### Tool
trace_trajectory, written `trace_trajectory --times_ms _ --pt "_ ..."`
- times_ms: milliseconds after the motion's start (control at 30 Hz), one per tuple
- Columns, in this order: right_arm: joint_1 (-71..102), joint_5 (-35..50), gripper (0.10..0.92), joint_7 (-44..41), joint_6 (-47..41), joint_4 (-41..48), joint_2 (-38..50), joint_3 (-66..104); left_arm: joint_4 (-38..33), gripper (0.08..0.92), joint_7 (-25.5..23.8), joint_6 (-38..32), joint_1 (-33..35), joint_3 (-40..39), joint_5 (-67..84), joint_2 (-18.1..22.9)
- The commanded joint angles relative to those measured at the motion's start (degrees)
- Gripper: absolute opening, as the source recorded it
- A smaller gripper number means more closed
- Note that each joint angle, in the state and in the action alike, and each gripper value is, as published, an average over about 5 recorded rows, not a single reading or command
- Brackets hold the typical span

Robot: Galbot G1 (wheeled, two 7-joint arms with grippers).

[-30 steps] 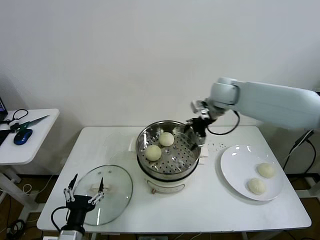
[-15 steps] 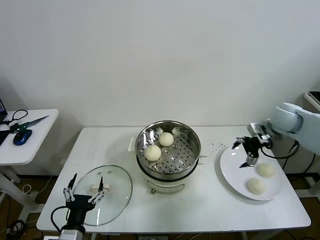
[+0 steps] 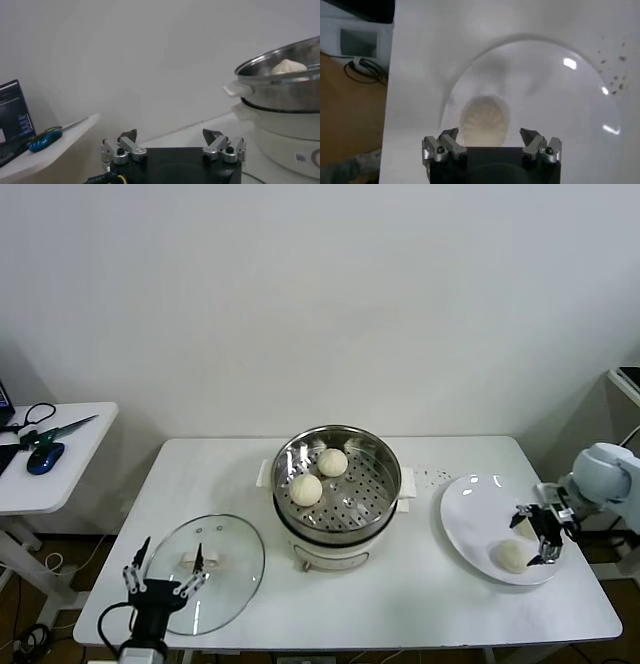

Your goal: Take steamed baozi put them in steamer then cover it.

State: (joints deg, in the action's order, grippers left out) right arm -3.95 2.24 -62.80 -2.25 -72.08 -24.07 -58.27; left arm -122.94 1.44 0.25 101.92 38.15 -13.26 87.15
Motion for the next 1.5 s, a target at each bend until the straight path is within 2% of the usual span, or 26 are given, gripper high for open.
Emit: trace_trajectory --times_ms 33,600,800,967,1233,1500 --pt "7.37 -4.29 0.823 -0.3 1.2 5.0 -2.95 5.21 0.63 0.823 0.03 0.07 -0.21 0.17 -0.28 -0.05" --pt "5.4 -2.07 0.818 -0.82 1.23 7.19 -6.26 3.77 1.83 0.823 0.12 0.14 -1.13 -0.23 -1.09 0.13" --pt "4.28 -1.69 0.726 -1.45 1.74 7.75 -6.89 3.12 1.97 0.823 0.12 0.12 -1.23 -0.24 -1.23 0.13" --pt "1.61 -0.71 0.683 -1.83 3.07 8.0 -6.67 1.49 2.04 0.823 0.12 0.13 -1.23 -0.2 -1.21 0.08" --pt "-17.28 -1.35 0.669 -4.71 14.45 6.52 -9.18 -9.7 2.05 0.823 0.07 0.34 -1.55 -0.65 -1.33 -0.16" --pt "-43.27 -3.41 0.662 -5.31 30.44 2.09 -20.74 -26.76 1.71 0.823 0.0 0.72 -1.34 -1.14 -1.82 -0.38"
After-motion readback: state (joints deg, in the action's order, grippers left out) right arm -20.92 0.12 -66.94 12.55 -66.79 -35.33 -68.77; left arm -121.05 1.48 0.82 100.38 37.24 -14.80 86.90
